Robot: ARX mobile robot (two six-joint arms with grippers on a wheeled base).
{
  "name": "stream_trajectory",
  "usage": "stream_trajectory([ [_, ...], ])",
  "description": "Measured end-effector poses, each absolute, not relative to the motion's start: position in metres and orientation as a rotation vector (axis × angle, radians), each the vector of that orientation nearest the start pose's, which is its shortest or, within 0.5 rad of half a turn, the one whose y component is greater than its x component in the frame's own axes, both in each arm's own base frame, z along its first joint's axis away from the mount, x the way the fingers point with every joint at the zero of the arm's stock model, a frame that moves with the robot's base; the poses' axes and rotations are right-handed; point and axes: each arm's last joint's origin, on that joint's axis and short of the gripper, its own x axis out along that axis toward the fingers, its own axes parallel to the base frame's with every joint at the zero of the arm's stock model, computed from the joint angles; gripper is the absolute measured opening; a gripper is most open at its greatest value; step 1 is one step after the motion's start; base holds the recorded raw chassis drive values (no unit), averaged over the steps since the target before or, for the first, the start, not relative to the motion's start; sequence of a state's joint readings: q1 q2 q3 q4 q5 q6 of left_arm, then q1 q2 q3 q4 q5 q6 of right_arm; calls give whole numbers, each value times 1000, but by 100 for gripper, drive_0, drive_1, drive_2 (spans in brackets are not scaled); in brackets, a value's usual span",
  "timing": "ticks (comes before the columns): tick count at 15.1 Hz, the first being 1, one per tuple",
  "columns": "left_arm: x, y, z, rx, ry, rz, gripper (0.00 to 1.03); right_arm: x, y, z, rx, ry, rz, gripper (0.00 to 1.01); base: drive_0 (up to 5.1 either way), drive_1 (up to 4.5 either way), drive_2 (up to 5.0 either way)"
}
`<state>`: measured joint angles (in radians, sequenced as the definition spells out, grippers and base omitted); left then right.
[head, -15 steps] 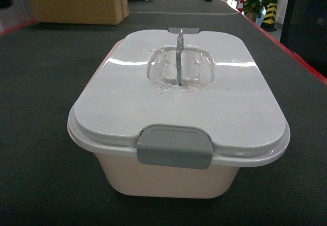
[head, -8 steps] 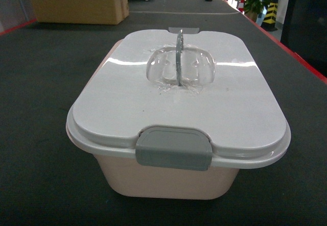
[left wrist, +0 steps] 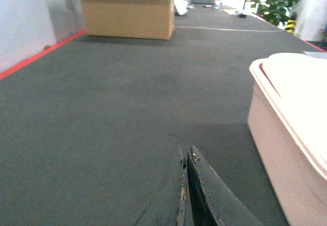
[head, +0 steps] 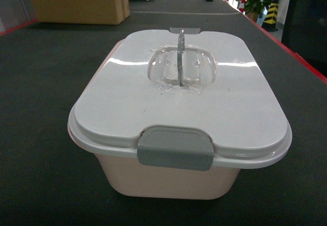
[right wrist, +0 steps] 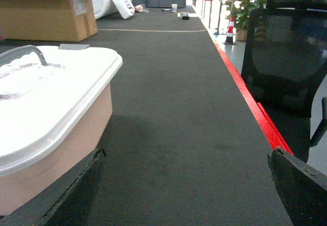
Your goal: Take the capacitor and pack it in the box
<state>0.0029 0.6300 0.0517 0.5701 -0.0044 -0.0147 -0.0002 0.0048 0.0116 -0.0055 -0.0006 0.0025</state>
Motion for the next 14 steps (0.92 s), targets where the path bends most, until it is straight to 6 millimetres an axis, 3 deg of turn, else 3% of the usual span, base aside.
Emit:
stream_trajectory([
  [2,136,0,167,-15,3,-3,2,97,0,167,2,-2,0,98,0,0,0],
  [14,113,0,171,-15,-15,-3,2,97,0,167,2,-2,0,98,0,0,0],
])
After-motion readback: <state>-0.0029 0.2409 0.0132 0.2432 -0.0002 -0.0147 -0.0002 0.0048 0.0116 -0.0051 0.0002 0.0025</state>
